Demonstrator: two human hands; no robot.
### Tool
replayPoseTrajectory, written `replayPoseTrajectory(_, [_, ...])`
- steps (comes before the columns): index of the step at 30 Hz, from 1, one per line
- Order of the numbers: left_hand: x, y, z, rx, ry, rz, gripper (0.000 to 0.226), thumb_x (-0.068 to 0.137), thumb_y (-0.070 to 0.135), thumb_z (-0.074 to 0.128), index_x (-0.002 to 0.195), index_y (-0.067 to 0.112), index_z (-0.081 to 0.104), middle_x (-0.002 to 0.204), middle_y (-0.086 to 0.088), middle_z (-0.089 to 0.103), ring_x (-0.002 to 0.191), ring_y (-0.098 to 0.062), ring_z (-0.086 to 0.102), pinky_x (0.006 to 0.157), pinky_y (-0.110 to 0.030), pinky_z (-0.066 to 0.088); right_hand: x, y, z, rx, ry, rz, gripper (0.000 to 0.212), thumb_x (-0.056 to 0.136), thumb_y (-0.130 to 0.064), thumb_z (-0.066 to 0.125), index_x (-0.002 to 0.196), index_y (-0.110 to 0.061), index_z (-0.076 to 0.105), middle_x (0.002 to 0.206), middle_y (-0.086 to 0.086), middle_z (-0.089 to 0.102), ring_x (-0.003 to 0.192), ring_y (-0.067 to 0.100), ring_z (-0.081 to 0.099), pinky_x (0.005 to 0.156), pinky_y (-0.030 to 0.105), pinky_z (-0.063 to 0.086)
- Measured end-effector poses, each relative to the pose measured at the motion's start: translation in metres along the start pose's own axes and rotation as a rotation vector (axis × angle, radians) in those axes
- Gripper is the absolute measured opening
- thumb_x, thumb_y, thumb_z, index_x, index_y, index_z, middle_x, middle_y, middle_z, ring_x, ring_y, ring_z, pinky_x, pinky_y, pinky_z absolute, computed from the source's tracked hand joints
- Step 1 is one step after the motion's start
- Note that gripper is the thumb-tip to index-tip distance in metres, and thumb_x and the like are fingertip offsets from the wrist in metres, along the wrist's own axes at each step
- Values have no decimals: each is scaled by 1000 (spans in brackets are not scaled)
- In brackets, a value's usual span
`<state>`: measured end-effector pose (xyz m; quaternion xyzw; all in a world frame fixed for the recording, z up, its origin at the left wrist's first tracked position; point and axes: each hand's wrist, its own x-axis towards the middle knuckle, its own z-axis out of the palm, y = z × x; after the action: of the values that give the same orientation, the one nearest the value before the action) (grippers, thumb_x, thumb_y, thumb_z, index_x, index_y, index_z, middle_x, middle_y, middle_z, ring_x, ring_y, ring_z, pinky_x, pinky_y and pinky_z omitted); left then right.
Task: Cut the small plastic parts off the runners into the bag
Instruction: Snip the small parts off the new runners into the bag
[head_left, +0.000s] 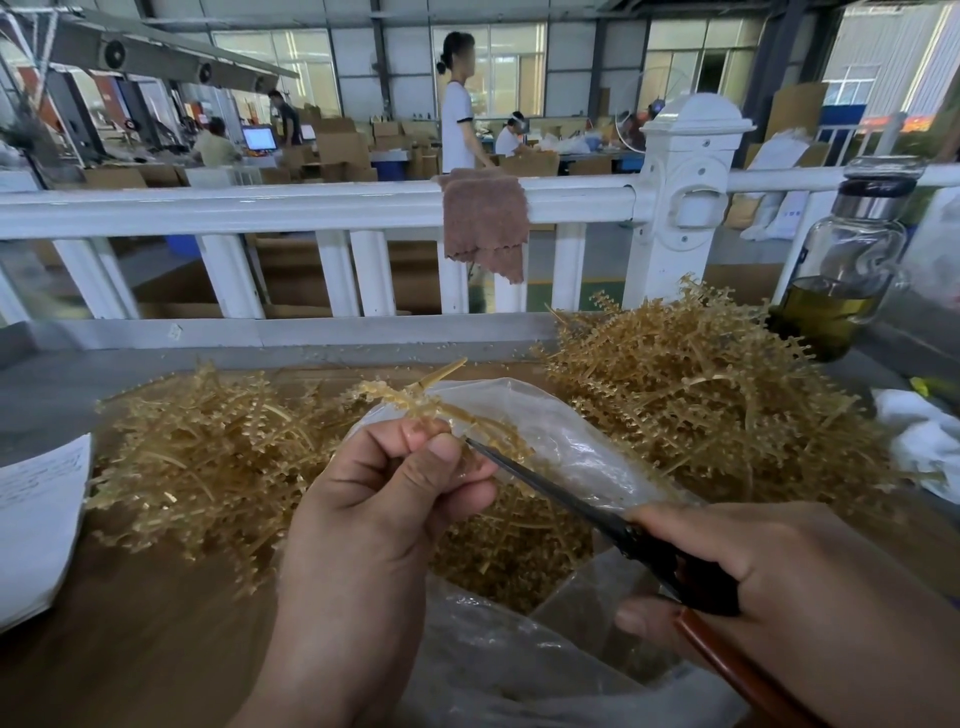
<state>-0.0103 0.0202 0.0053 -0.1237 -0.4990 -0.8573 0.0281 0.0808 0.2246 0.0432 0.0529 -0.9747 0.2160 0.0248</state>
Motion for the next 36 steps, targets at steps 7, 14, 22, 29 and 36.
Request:
replayPoseTrajectory(7, [-1, 1, 0, 39, -17, -5, 8, 60, 31, 76, 64, 24, 72, 70, -8, 71, 74, -20, 75, 63, -24, 58, 1, 0, 2, -14, -13, 28, 58, 66, -94, 39, 106, -56, 56, 92, -33, 64, 81, -10, 62, 61, 23, 54])
replayPoseTrajectory(14, [1, 1, -2, 50, -47, -7, 1, 69, 24, 73, 68, 25, 73, 73, -8, 72, 76, -20, 75, 65, -24, 58, 0, 1, -1, -11, 2, 20, 59, 66, -94, 40, 108, -56, 56, 92, -32, 65, 80, -10, 63, 63, 24, 56])
replayPoseTrajectory(22, [0, 3, 0, 46, -58, -9, 6, 64, 29, 75, 68, 24, 74, 72, -7, 72, 75, -20, 75, 64, -24, 58, -1, 1, -1, -12, 47, -10, 59, 69, -91, 42, 110, -53, 60, 85, -31, 67, 75, -11, 63, 60, 23, 56])
replayPoseTrajectory(29, [-1, 3, 2, 26, -42, -28, 8, 61, 29, 76, 66, 23, 74, 71, -7, 72, 74, -20, 75, 63, -24, 59, -1, 2, 0, -34, 85, -47, 56, 75, -85, 44, 101, -40, 67, 79, -27, 66, 69, -8, 63, 55, 22, 54])
replayPoseTrajectory(36, [-2, 1, 2, 9, -21, -55, 7, 59, 29, 76, 65, 24, 74, 71, -7, 72, 75, -20, 76, 63, -24, 59, 1, 6, 3, -50, 62, -63, 62, 74, -87, 40, 101, -40, 68, 81, -28, 66, 72, -9, 63, 58, 18, 52])
